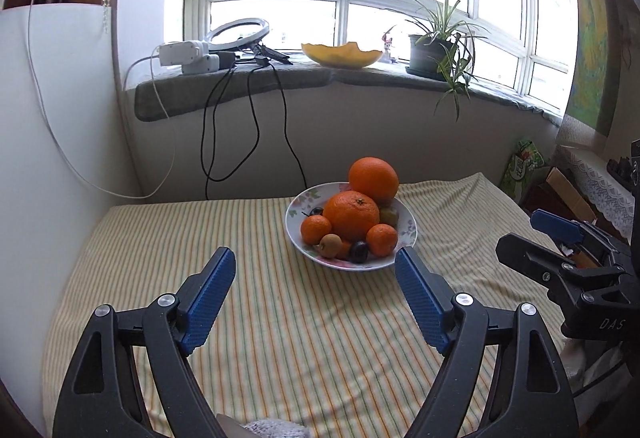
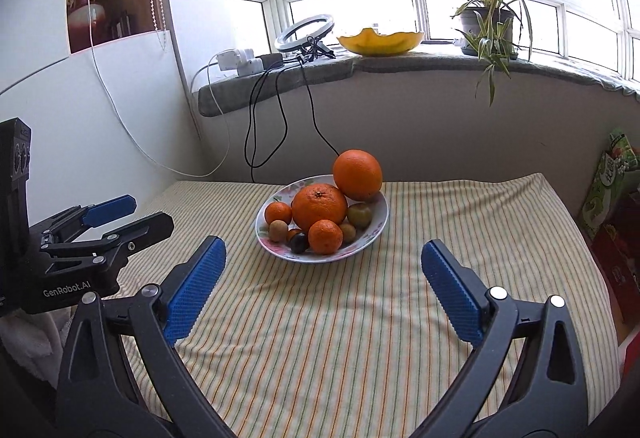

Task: Organize fruits

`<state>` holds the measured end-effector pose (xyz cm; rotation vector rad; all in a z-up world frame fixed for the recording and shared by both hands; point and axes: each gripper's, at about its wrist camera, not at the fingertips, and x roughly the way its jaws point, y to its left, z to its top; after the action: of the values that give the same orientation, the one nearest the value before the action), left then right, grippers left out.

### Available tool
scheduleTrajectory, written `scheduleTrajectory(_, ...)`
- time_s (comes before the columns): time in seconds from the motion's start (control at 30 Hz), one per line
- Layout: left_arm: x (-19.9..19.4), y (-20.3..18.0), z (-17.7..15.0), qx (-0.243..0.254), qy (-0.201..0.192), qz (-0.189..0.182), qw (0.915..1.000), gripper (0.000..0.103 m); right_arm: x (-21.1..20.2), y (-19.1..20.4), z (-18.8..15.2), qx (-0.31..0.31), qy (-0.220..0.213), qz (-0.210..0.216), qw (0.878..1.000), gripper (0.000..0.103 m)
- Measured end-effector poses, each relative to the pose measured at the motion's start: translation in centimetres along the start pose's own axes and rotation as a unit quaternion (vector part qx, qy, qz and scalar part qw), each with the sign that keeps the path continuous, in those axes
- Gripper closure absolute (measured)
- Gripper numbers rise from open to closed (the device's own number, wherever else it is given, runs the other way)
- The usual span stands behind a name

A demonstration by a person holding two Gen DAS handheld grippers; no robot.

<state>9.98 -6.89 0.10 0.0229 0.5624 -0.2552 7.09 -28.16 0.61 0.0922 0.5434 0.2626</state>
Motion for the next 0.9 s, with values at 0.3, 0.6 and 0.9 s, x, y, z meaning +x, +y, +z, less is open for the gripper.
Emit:
scheduleTrajectory(0.3,-0.45,-0.19,-0.28,0.004,-0.002,0.006,1.0,0.021,-0.06,0.66,-0.31,-0.004,0.001,0.004,1.0,0.003)
scheduleTrajectory(0.6,-0.83,-0.46,-0.38,0.006,-0.006,0.007,0.9999,0.021,0.11,0.91,-0.5,-0.006,0.005,0.006,1.0,0.003)
scheduleTrajectory(0.9,-0.78,-0.65,-0.44,0.007,-0.004,0.009,0.9999,0.021,0.1,0.82,-0.65,-0.002,0.006,0.004,1.0,0.003)
